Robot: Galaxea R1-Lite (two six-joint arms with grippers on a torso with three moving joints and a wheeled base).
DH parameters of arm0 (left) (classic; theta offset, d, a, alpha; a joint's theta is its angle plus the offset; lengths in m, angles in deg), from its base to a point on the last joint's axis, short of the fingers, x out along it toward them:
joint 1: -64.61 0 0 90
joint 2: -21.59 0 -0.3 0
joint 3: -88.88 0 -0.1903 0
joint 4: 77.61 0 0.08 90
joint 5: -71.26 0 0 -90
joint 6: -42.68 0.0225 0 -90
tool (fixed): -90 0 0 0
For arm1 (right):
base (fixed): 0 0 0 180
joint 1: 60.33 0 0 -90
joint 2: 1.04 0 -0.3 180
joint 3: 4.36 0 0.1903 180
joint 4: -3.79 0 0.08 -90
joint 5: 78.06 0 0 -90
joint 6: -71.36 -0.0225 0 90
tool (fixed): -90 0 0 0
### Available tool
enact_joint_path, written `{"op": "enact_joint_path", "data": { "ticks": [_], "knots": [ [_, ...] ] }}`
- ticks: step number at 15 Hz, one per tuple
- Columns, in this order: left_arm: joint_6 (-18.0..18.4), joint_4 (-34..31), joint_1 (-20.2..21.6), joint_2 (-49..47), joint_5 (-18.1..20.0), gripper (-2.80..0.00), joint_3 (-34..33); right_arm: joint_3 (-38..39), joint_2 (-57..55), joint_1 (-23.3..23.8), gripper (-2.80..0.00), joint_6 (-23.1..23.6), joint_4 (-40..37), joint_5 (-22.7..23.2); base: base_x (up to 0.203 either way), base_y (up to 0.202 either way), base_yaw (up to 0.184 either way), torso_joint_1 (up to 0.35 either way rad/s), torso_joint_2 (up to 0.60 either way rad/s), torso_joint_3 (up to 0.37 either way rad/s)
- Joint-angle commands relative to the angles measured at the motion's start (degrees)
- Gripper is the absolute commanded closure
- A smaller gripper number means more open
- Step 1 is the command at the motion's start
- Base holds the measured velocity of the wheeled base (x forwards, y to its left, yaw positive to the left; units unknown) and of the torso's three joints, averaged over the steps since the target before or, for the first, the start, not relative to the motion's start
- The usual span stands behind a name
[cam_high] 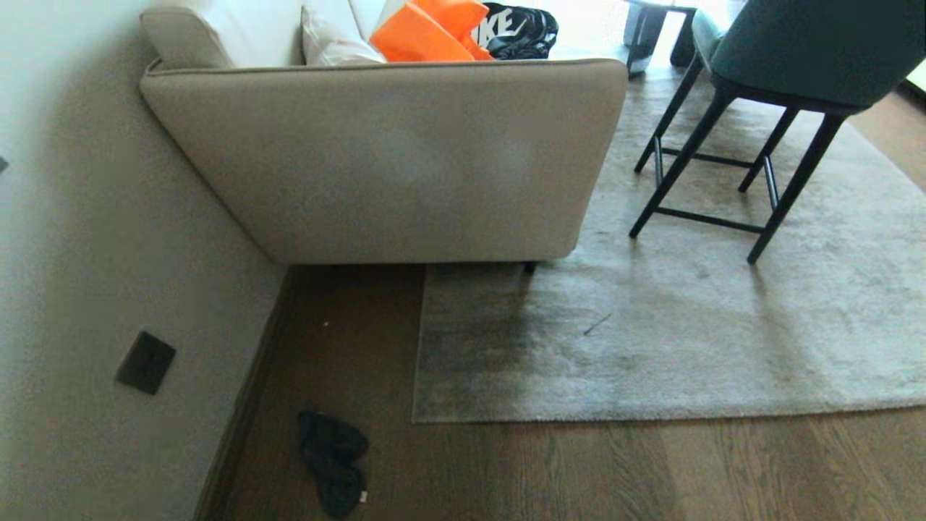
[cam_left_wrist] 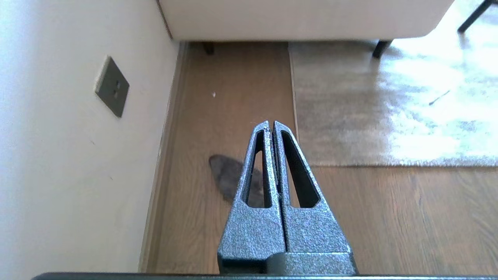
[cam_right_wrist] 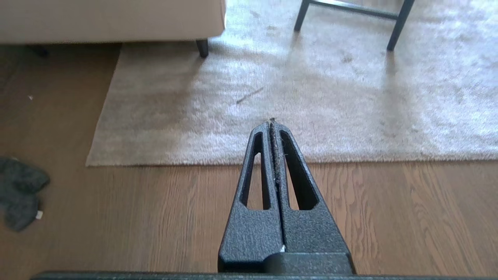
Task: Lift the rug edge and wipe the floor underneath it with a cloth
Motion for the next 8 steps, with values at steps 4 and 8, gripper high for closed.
{"op": "enact_joint_path", "data": {
  "ticks": [4,8],
  "knots": [
    [0.0,0.0,0.0,0.0,0.0,0.00,0.0,0.0,-0.1,0.1,0.00,0.0,0.0,0.0,0.000,0.000,0.000,0.000,0.00,0.202],
    [0.0,0.0,0.0,0.0,0.0,0.00,0.0,0.0,0.0,0.0,0.00,0.0,0.0,0.0,0.000,0.000,0.000,0.002,0.00,0.201]
  ]
}}
